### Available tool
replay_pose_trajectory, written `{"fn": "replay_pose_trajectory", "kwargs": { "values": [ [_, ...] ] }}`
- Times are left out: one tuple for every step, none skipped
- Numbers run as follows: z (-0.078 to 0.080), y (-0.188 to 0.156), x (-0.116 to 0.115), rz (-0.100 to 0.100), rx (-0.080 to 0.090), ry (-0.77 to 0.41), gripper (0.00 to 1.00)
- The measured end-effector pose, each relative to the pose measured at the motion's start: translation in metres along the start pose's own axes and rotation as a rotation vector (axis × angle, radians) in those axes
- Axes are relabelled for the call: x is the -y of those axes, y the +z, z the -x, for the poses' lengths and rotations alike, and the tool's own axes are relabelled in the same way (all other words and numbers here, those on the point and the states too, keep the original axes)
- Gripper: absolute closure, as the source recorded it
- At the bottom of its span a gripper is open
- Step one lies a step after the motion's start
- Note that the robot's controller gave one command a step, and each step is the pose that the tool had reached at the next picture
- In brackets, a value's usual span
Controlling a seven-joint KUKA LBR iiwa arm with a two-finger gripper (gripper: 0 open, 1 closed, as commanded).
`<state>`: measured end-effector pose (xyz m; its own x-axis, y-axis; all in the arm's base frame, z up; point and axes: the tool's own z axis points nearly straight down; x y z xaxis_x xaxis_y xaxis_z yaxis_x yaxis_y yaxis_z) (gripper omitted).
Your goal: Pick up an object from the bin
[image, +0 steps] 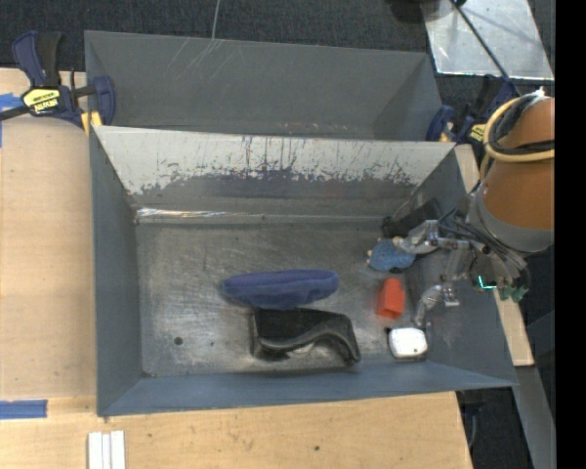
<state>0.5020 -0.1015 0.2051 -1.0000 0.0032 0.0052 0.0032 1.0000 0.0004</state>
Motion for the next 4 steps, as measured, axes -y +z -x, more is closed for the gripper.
{"fn": "replay_pose_trajectory", "kwargs": {
  "values": [
    [0.029,0.132,0.000,-0.001,0.010,0.023,0.00],
    [0.033,0.126,0.000,-0.003,0.026,0.022,1.00],
    [0.052,-0.013,0.007,-0.003,0.018,-0.004,1.00],
    [0.050,-0.008,0.007,-0.001,0.009,-0.006,0.00]
  ]
}}
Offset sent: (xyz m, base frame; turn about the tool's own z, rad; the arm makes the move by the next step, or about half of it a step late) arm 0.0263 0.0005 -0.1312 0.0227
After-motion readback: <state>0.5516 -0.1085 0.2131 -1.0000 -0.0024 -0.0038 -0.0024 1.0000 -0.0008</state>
